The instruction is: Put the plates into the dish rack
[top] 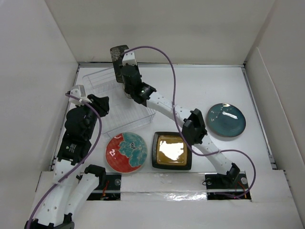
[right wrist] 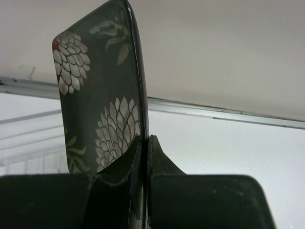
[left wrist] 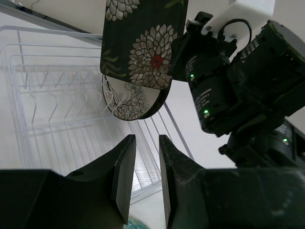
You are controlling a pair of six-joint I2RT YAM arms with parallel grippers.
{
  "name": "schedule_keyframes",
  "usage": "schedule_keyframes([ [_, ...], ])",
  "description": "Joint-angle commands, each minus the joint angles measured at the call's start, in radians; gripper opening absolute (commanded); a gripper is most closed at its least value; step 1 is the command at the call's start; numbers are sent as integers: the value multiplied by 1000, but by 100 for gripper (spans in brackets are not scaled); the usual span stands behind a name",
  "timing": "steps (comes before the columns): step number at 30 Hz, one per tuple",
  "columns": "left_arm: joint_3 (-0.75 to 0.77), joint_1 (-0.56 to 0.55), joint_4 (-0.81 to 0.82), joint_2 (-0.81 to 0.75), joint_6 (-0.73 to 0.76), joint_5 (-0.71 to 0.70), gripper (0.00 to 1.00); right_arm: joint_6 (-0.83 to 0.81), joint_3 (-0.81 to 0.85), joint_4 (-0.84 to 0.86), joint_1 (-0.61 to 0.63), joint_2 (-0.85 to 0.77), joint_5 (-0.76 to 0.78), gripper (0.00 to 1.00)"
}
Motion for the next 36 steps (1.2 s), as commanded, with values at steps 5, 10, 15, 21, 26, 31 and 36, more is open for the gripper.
schedule_keyframes([
  [5,9,-14,39,16,-2,-11,23,-196,94,548,20,30,133,0],
  [10,10,-24,37,17,-2,-11,23,-243,70,614,20,64,149,0],
  [15,10,-24,34,8,-1,-17,23,-260,-4,672,38,79,147,0],
  [21,12,-24,29,4,-1,-31,23,-261,-82,702,56,85,158,0],
  [26,7,-24,28,-4,-4,-32,23,-243,-93,689,75,105,156,0],
  [31,7,-24,28,-7,-4,-32,23,-249,-148,731,96,105,168,0],
  [36,7,-24,28,-9,-4,-31,23,-241,-313,813,125,71,201,15],
])
